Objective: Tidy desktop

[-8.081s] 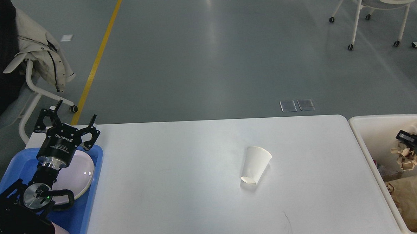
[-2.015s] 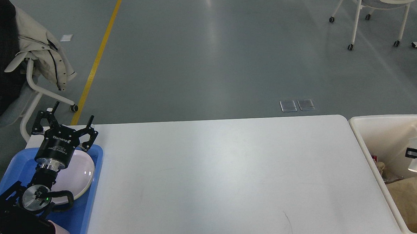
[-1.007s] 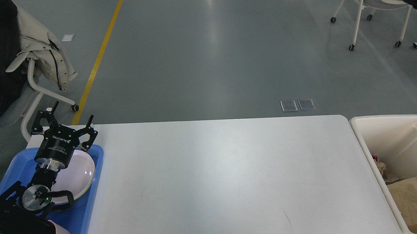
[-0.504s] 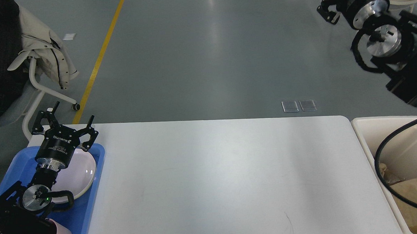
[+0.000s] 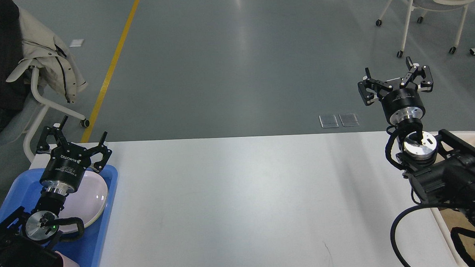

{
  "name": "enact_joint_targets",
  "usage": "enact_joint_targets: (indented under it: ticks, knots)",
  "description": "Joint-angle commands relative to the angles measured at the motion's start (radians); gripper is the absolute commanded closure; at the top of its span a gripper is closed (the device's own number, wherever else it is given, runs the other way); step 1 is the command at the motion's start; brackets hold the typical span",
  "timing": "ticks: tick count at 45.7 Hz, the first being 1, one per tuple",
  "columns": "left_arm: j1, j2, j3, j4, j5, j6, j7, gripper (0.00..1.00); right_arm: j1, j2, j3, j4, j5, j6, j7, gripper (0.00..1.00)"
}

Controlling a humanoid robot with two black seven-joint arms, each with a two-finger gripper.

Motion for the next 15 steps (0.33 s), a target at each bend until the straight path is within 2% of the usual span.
enact_joint_targets:
  ticks: [1,15]
  knots:
    - [0.000,0.000,0.000,0.000,0.000,0.000,0.000,0.00,-0.049,0.019,0.004,-0.017,-0.005,0.017,0.001,0.00]
    - [0.000,0.000,0.000,0.000,0.000,0.001,0.000,0.00,-0.092,0.035,0.010,-0.023,-0.008,0.073,0.001,0.00]
